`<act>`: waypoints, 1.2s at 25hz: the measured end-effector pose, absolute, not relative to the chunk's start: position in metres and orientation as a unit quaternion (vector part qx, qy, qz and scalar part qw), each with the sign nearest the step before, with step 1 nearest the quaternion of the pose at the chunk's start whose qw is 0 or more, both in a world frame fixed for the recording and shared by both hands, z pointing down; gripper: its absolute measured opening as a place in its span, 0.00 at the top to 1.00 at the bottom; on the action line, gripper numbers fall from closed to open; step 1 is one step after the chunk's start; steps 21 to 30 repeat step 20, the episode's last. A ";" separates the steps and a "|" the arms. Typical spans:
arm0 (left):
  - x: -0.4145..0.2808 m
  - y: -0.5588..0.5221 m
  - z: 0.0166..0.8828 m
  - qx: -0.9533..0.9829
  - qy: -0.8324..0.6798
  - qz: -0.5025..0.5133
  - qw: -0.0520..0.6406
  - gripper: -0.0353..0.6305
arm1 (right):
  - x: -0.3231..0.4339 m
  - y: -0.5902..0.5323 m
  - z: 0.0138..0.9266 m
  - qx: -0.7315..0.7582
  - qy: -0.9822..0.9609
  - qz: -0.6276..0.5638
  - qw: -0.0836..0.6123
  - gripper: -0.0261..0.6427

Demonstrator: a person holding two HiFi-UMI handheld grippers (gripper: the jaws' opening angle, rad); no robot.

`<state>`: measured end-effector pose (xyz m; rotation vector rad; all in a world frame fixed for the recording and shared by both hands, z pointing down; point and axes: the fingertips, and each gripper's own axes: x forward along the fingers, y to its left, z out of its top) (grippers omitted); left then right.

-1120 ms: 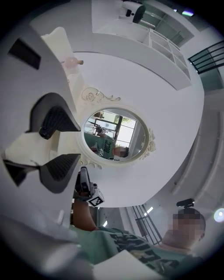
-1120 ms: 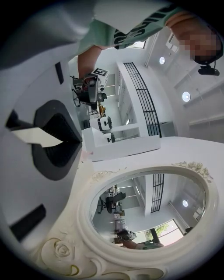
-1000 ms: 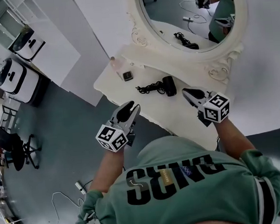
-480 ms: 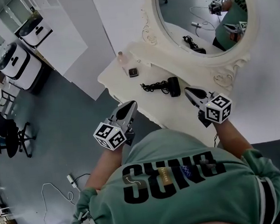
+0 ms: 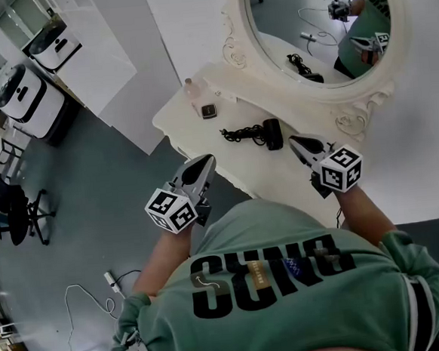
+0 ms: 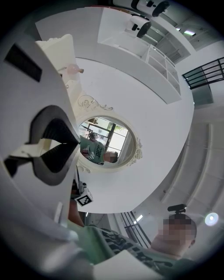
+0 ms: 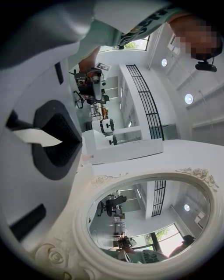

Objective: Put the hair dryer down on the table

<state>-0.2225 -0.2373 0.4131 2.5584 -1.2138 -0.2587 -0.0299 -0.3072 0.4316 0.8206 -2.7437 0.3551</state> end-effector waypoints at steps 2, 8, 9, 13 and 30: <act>-0.221 -0.237 0.413 0.891 -0.420 -0.088 0.149 0.93 | -0.029 -0.307 0.432 0.282 -0.943 0.122 0.128 0.97; -0.220 -0.235 0.412 0.891 -0.418 -0.089 0.149 0.93 | -0.028 -0.304 0.432 0.279 -0.944 0.120 0.130 0.97; -0.220 -0.235 0.413 0.891 -0.418 -0.089 0.151 0.93 | -0.029 -0.304 0.432 0.279 -0.944 0.120 0.129 0.97; -0.222 -0.232 0.415 0.890 -0.421 -0.091 0.154 0.93 | -0.030 -0.302 0.433 0.278 -0.944 0.120 0.129 0.97; -0.224 -0.234 0.417 0.888 -0.424 -0.092 0.153 0.93 | -0.031 -0.304 0.435 0.274 -0.946 0.117 0.130 0.97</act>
